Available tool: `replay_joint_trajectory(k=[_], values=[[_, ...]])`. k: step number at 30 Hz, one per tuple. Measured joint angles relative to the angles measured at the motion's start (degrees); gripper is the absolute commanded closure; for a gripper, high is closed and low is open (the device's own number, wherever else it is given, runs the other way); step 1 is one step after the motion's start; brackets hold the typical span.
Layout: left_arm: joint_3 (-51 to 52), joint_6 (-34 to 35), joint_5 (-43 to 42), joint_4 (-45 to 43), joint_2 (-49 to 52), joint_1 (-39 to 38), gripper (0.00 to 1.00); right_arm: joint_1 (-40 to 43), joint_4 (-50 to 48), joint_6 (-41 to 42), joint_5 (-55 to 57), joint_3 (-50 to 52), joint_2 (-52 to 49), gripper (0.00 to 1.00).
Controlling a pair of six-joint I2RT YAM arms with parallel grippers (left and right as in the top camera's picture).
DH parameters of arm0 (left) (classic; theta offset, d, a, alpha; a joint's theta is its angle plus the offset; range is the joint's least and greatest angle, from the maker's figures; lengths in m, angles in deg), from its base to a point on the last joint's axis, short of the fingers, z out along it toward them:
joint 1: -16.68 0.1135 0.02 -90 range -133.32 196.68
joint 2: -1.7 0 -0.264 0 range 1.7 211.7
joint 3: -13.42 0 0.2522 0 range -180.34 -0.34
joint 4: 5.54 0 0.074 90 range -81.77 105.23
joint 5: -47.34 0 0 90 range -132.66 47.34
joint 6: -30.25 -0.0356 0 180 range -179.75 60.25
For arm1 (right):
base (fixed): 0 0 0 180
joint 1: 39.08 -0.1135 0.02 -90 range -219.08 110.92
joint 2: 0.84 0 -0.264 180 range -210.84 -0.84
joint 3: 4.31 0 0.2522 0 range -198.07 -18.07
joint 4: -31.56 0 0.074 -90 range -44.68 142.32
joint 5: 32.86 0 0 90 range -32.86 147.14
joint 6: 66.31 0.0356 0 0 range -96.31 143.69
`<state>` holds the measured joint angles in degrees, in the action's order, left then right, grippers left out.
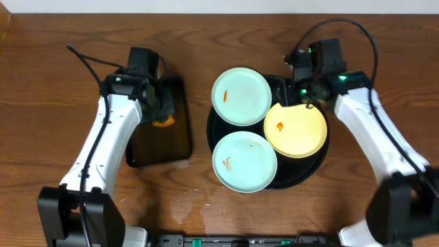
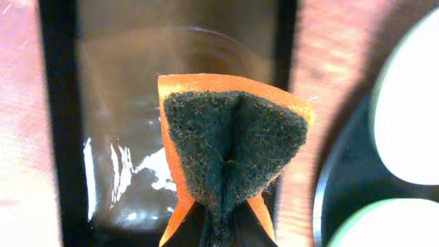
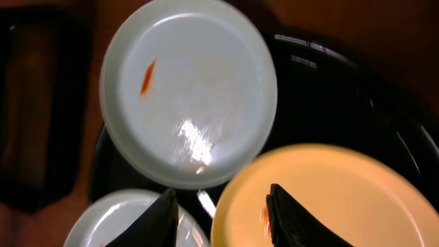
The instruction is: Clean dirty plates on tray and stack at the side
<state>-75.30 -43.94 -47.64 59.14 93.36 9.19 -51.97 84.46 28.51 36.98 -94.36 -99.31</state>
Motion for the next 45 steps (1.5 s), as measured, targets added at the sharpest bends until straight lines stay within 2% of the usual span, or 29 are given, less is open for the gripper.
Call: replay_joint_trajectory(k=[8, 12, 13, 20, 22, 29, 34, 38, 45], values=[[-5.01, 0.04, -2.62, -9.07, 0.04, -7.39, 0.93, 0.00, -8.28, -0.70, -0.57, -2.03, -14.01, 0.57], [-5.18, 0.66, -3.08, -14.53, 0.52, -11.28, 0.92, 0.00, -12.57, -1.33, -0.72, -2.67, -19.26, 0.62], [-5.18, 0.87, -3.28, -15.96, 0.94, -11.96, 0.92, 0.00, -12.87, -1.38, -0.76, -2.69, -19.82, 0.64], [-5.22, 1.99, -3.52, -24.06, 5.79, -15.06, 0.93, -0.37, -12.76, -1.20, -0.90, -2.89, -21.27, 0.94], [-5.22, 2.21, -3.48, -25.57, 7.63, -16.11, 0.93, -0.74, -12.35, -0.63, -0.52, -2.91, -21.27, 0.99], [-5.22, 2.49, -3.50, -29.97, 14.53, -21.33, 0.93, -1.22, -10.34, 0.31, 0.26, -3.39, -21.27, 0.99], [-5.22, 6.25, -3.72, -30.60, 19.89, -24.06, 0.93, -1.22, -9.38, 0.66, 0.63, -3.52, -21.27, 0.99], [-5.22, 9.53, -4.20, -30.60, 23.23, -24.59, 0.93, -1.22, -8.83, 0.90, 0.63, -3.58, -21.27, 0.99], [-5.22, 10.97, -2.29, -30.03, 25.09, -24.57, 0.93, -1.22, -8.15, 1.86, 0.63, -3.65, -21.27, 0.99]])
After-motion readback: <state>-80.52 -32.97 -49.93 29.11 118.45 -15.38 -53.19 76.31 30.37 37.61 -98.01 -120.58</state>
